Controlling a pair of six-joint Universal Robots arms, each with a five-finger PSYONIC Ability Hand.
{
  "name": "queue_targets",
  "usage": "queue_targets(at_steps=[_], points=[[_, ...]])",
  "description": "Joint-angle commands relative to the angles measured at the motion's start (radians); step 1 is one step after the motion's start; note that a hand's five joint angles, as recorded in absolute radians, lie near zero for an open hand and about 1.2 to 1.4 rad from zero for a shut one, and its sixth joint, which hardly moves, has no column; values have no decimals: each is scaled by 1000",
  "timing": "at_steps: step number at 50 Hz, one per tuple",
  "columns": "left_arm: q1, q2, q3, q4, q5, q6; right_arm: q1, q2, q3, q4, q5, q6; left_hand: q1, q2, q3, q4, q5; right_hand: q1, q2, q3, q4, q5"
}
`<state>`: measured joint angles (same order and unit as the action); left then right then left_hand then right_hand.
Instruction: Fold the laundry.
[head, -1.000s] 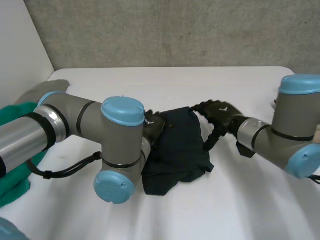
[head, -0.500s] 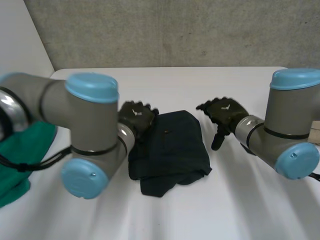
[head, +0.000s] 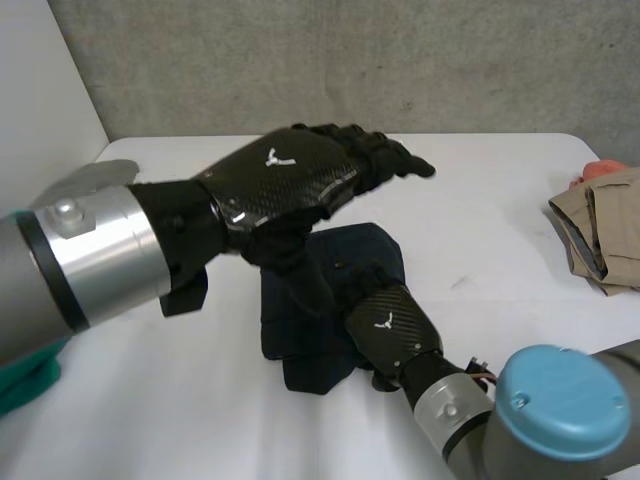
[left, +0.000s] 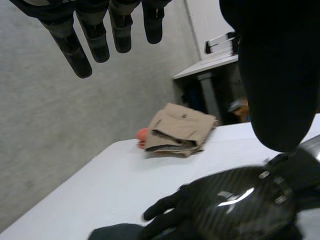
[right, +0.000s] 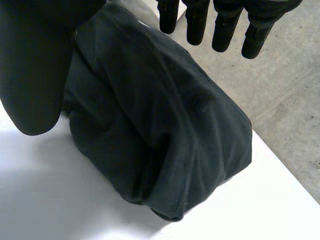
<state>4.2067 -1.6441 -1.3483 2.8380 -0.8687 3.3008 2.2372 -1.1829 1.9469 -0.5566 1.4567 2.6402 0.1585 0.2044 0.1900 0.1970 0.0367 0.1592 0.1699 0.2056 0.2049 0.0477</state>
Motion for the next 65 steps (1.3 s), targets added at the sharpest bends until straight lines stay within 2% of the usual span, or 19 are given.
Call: queue_targets(at_steps=[1,16,17,18,20,21,26,33,41,45,48,52,56,65], points=[[-40,14,-64,32,-4,6,13,130,-58,-172,40,-11,16,-30,-15,-22,-37,15,5,-31,-30,-48],[-63,-2,-118,115,-87,11,1,302,-265,-200,85,-58,16,-30,-15,-22,-37,35,24,-11,-11,-28],[-63,-3,-120,115,-88,11,-1,308,-275,-197,83,-57,16,-30,-15,-22,-37,167,156,120,121,104],[-63,-5,-121,115,-88,11,-5,313,-292,-189,77,-52,16,-30,-15,-22,-37,613,602,566,567,550],[-63,-8,-121,115,-90,14,-13,310,-305,-189,68,-40,16,-30,-15,-22,-37,1187,1176,1141,1141,1124],[-62,-8,-121,115,-90,14,-17,306,-312,-189,62,-32,16,-30,-15,-22,-37,1237,1226,1190,1191,1174],[-53,-2,-114,118,-102,10,-51,243,-362,-198,-1,52,16,-30,-15,-22,-37,1237,1226,1191,1191,1174],[-34,15,-81,130,-116,0,-129,180,-494,-134,13,133,16,-30,-15,-22,-37,1237,1226,1191,1191,1174],[-21,41,-43,139,-138,-44,-339,114,-675,-22,2,225,16,-30,-15,-22,-37,1237,1226,1191,1191,1174],[-19,47,-41,165,-144,-78,-481,92,-744,17,-44,283,16,-30,-15,-22,-37,1237,1226,1191,1191,1174],[-22,46,-49,192,-145,-99,-599,95,-792,47,-123,325,16,-30,-15,-22,-37,1237,1226,1191,1191,1174],[-33,37,-64,215,-147,-113,-776,144,-838,73,-261,353,16,-30,-15,-22,-37,1237,1226,1191,1191,1174],[-48,21,-77,221,-148,-110,-905,221,-850,63,-349,339,16,-30,-15,-22,-37,1237,1226,1191,1191,1174],[-73,-20,-92,231,-161,-101,-1082,492,-862,-118,-479,222,16,-30,-15,-22,-37,1237,1226,1191,1191,1174]])
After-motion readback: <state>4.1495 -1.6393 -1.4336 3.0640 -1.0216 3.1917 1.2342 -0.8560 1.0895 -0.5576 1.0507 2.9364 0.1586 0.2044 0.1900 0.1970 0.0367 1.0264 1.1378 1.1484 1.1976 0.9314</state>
